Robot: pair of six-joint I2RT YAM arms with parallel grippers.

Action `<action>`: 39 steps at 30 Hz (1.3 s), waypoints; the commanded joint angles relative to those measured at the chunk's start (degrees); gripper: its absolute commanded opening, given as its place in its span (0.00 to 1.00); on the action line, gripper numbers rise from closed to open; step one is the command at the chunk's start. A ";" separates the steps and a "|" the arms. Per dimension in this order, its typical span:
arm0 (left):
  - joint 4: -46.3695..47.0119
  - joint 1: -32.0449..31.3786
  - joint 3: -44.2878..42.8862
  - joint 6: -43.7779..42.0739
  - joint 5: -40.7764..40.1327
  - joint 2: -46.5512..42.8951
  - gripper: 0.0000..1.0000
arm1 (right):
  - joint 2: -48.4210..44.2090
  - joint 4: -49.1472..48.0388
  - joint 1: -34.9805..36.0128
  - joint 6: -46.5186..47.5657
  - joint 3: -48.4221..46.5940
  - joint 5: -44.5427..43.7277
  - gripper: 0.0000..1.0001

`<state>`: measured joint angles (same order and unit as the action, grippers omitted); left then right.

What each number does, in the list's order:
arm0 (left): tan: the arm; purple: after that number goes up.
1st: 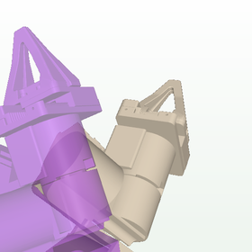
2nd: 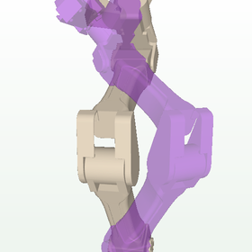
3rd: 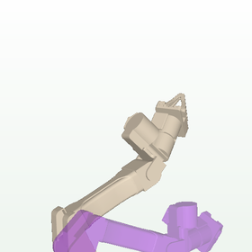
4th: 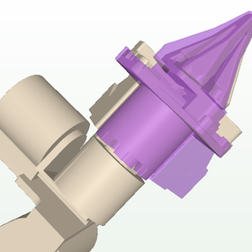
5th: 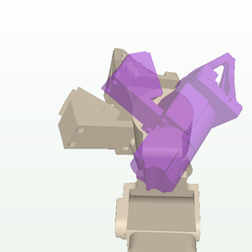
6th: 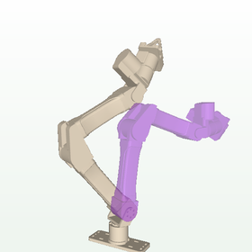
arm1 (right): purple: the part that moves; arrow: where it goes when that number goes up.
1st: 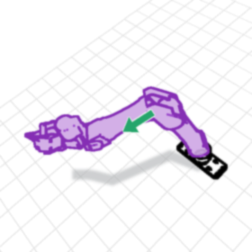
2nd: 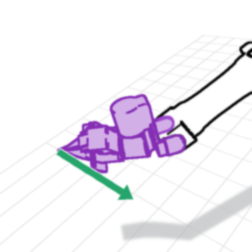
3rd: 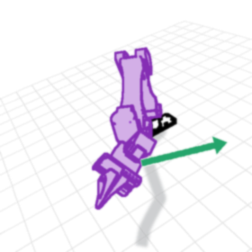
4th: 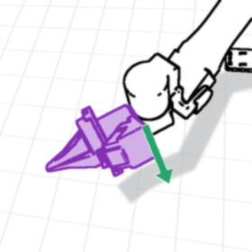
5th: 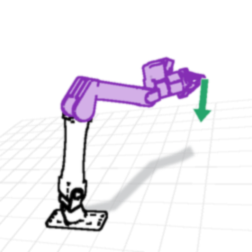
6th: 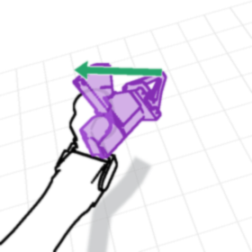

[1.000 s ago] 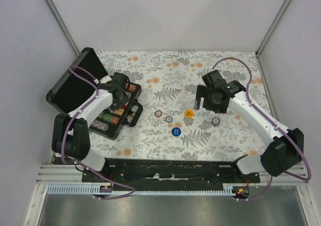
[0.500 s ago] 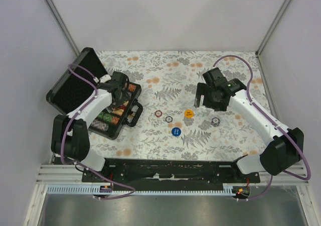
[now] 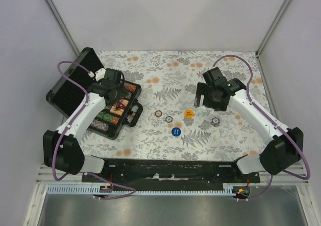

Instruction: Pack up texas hold em set

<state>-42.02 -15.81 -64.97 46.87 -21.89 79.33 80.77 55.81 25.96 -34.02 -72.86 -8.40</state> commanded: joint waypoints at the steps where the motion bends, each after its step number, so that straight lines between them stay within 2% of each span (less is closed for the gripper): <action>1: -2.27 0.52 -2.62 -3.10 -3.95 -0.32 0.83 | 0.53 -0.35 -0.29 0.18 -2.46 0.32 0.98; 7: -2.98 1.40 -2.71 -3.37 -6.06 1.18 0.79 | 0.00 -0.44 -0.29 0.10 -2.11 -0.12 0.98; 11: -3.07 2.19 -2.62 -3.54 -6.24 2.14 0.68 | -0.35 -0.26 -0.47 0.01 -1.76 -0.65 0.98; 15: 1.57 1.49 -2.79 -7.48 2.53 1.62 0.65 | -0.27 -0.09 -0.82 -0.61 -1.50 -1.70 0.97; 22: 7.29 -10.53 -6.74 -13.20 10.99 6.27 0.65 | 0.61 0.26 -1.43 -2.54 -1.58 -2.84 0.97; 26: 12.74 -19.50 -8.94 -16.54 13.53 11.45 0.70 | 0.26 1.31 -2.05 -3.94 -1.58 -4.60 0.97; 29: 15.56 -23.90 -12.54 -18.56 15.73 16.45 0.76 | -0.96 3.16 -2.66 -5.44 -1.32 -6.88 0.97; 34: 17.23 -30.50 -20.09 -21.20 15.03 27.00 0.85 | -8.50 8.34 -3.10 -7.29 -1.76 -16.01 0.96; 39: 18.29 -34.37 -28.88 -21.91 16.70 36.75 0.87 | -16.77 12.65 -3.10 -7.37 -3.16 -25.77 0.97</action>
<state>-27.18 -47.94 -87.00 28.42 -6.87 110.72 70.39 63.51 23.03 -39.70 -73.14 -23.64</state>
